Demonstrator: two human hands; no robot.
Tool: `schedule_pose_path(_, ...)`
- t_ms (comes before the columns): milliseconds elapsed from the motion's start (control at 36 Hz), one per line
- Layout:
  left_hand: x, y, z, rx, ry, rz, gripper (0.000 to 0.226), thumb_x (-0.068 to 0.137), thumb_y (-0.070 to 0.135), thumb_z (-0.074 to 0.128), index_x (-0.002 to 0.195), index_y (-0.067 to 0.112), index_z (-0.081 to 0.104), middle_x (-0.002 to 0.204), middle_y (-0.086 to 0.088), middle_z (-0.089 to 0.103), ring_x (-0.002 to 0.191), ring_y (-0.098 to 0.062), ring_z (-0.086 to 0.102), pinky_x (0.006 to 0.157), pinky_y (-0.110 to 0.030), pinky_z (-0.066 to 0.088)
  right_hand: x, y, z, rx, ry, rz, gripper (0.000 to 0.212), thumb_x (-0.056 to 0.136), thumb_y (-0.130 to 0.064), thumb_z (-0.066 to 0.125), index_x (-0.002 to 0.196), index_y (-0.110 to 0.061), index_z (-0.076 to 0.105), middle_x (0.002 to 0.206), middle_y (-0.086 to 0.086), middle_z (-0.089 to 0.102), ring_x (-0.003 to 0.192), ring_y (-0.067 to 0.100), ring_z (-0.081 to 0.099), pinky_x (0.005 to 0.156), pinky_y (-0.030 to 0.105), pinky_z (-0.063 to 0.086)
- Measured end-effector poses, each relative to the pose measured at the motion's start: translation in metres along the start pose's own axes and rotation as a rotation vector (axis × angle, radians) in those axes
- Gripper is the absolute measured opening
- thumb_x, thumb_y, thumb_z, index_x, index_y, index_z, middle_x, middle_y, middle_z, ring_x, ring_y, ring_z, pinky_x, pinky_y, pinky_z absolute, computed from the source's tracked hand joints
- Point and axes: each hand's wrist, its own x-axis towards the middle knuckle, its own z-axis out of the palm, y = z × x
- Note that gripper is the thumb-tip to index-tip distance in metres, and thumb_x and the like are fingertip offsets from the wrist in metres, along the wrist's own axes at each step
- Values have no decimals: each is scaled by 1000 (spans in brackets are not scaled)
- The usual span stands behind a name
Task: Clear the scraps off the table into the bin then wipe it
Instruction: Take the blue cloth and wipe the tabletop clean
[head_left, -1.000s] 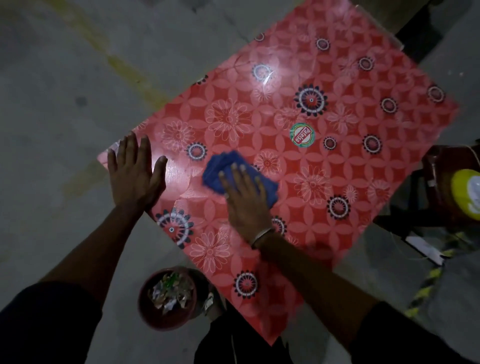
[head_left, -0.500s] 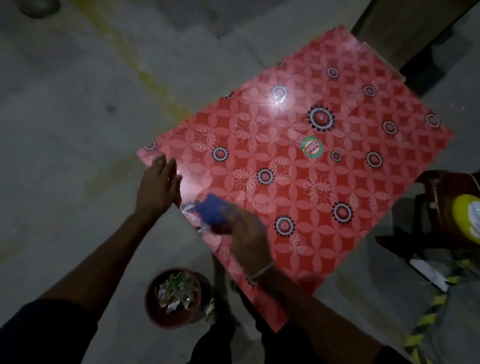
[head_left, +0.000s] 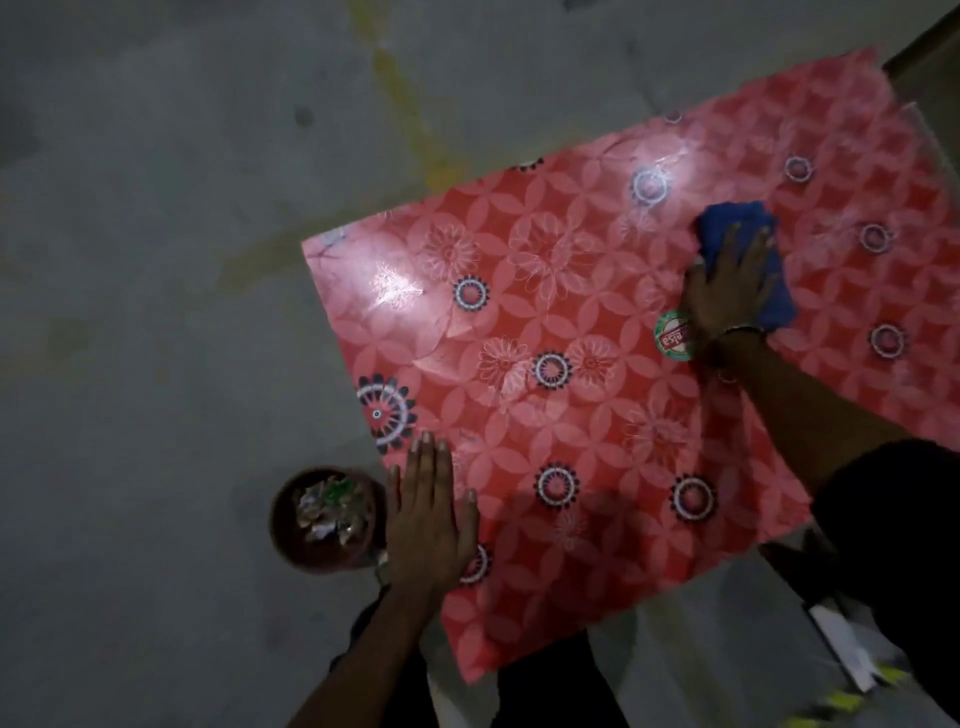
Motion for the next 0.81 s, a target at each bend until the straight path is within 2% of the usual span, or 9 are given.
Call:
schedule_pose_path(111, 0, 1, -2, -9, -54, 19, 74, 103, 38, 55, 166, 7, 32, 175, -13, 28, 165, -28, 23, 134, -53, 17, -23, -28, 5, -58, -36, 46, 71, 103, -50, 31, 166, -21, 13, 173, 15, 9, 161, 28, 9, 127, 53, 12)
schedule_pose_path(306, -3, 0, -2, 52, -84, 0, 70, 110, 46, 39, 168, 9, 27, 178, -12, 21, 167, -26, 17, 135, -54, 17, -113, -116, 23, -30, -190, -319, 69, 103, -45, 32, 166, -21, 16, 173, 14, 11, 161, 28, 10, 127, 52, 11)
schedule_pose_path(361, -3, 1, -1, 68, -45, 1, 70, 110, 46, 39, 168, 9, 29, 177, -12, 23, 166, -27, 20, 135, -53, 16, -149, -146, 26, 31, -224, -393, 69, 103, -40, 37, 166, -22, 17, 173, 12, 11, 161, 27, 9, 128, 53, 10)
schedule_pose_path(500, -3, 1, -1, 66, 47, -7, 70, 105, 42, 48, 165, 9, 36, 175, -12, 29, 164, -26, 25, 136, -48, 11, -233, -216, 30, 246, -487, -530, 73, 104, -26, 46, 166, -31, 8, 175, 4, -2, 161, 23, -5, 125, 54, -3)
schedule_pose_path(556, -4, -1, 4, 51, 87, 4, 67, 103, 40, 53, 160, 6, 46, 170, -16, 40, 160, -30, 35, 136, -50, 17, -259, -239, 33, 261, -598, -626, 77, 100, -24, 50, 166, -32, 11, 174, 5, 0, 161, 24, -3, 124, 57, 4)
schedule_pose_path(639, -5, -7, 15, 50, 159, 44, 58, 95, 38, 62, 140, 1, 66, 144, -20, 66, 138, -40, 58, 128, -59, 32, -283, -271, 29, 239, -684, -796, 88, 77, -17, 63, 159, -31, 36, 166, 6, 25, 154, 27, 19, 108, 48, 30)
schedule_pose_path(694, -6, -11, 19, 61, 191, 73, 58, 91, 37, 64, 135, 0, 68, 136, -20, 70, 133, -40, 57, 125, -63, 35, -295, -286, 32, 243, -752, -927, 85, 65, -14, 58, 149, -26, 54, 151, 7, 47, 140, 32, 39, 93, 43, 37)
schedule_pose_path(750, -7, -13, 21, 56, 224, 91, 58, 91, 36, 64, 136, -1, 68, 138, -21, 68, 136, -39, 53, 124, -64, 35, -302, -291, 41, 301, -791, -1085, 88, 58, -13, 48, 145, -16, 59, 138, 11, 60, 130, 38, 51, 92, 49, 42)
schedule_pose_path(806, -8, -12, 23, 55, 254, 104, 55, 95, 35, 62, 135, 0, 69, 139, -21, 68, 136, -39, 55, 124, -62, 35, -301, -290, 46, 403, -740, -1150, 82, 58, -6, 45, 138, -9, 64, 130, 15, 65, 122, 41, 57, 90, 57, 48)
